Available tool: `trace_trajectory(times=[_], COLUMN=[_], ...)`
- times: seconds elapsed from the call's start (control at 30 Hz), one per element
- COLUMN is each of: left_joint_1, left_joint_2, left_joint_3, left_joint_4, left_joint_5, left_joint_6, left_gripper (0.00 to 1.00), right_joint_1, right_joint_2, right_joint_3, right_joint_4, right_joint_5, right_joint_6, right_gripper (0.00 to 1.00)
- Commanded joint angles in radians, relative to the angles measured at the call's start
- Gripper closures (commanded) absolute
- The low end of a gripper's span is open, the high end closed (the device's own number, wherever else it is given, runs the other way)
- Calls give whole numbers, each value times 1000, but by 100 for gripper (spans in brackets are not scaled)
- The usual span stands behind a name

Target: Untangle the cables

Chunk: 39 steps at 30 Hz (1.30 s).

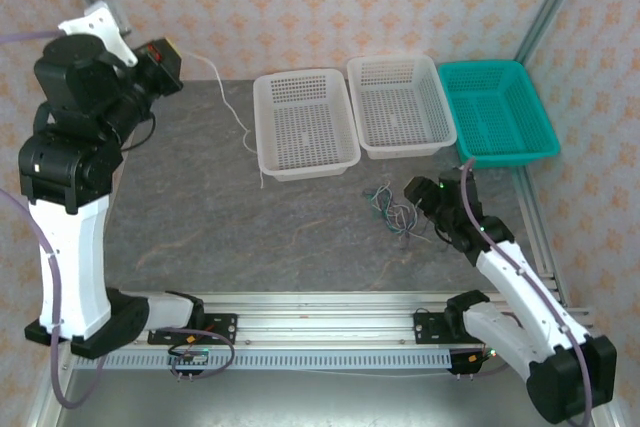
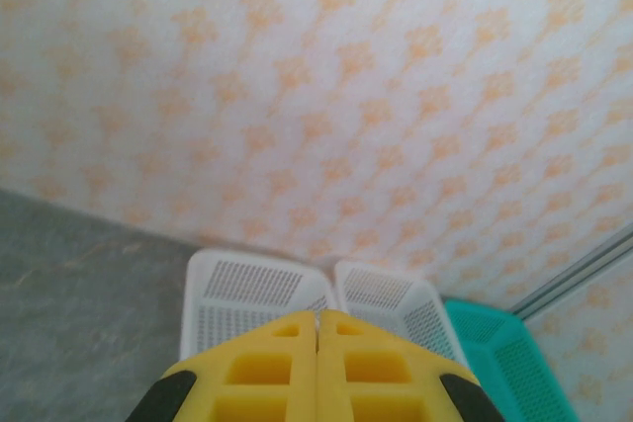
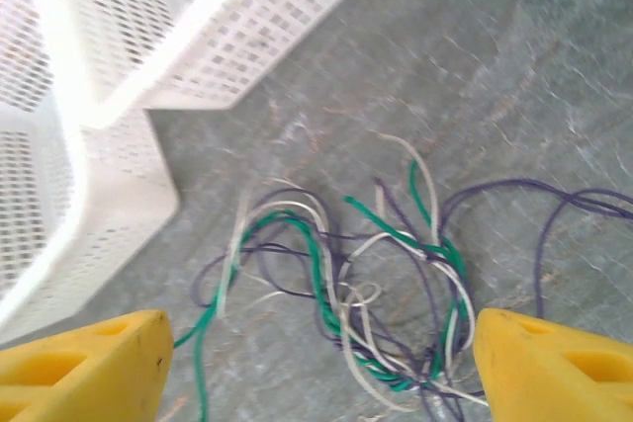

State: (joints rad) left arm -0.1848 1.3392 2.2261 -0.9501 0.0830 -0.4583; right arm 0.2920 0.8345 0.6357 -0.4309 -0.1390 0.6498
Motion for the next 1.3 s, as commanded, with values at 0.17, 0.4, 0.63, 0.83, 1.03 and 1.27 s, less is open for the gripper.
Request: trace_trajectory(times=[0.17, 0.4, 0.63, 0.83, 1.03, 1.27], left_joint_1=[7, 7, 5, 5, -18, -130], left_joint_2=[302, 476, 558, 528, 518, 462], left_joint_3=[364, 410, 347, -9, -285, -312], left_joint_4=[138, 260, 145, 181, 299, 304], left_joint_5=[237, 320, 176, 56, 198, 137], left_joint_6=[-53, -119, -20, 80, 57, 118], left_gripper=[100, 100, 100, 100, 95, 46], right_joint_1=[1, 1, 1, 1, 1, 1], right_joint_2=[-5, 18, 25, 36, 38, 39], right_joint_3=[43, 29, 15, 29, 31, 46], right_joint_4=[-21, 4, 24, 14, 8, -10], right_joint_5=[-37, -45, -43, -55, -74, -108], right_joint_6=[-15, -13, -9, -14, -11, -30], right_gripper=[17, 17, 17, 17, 18, 18])
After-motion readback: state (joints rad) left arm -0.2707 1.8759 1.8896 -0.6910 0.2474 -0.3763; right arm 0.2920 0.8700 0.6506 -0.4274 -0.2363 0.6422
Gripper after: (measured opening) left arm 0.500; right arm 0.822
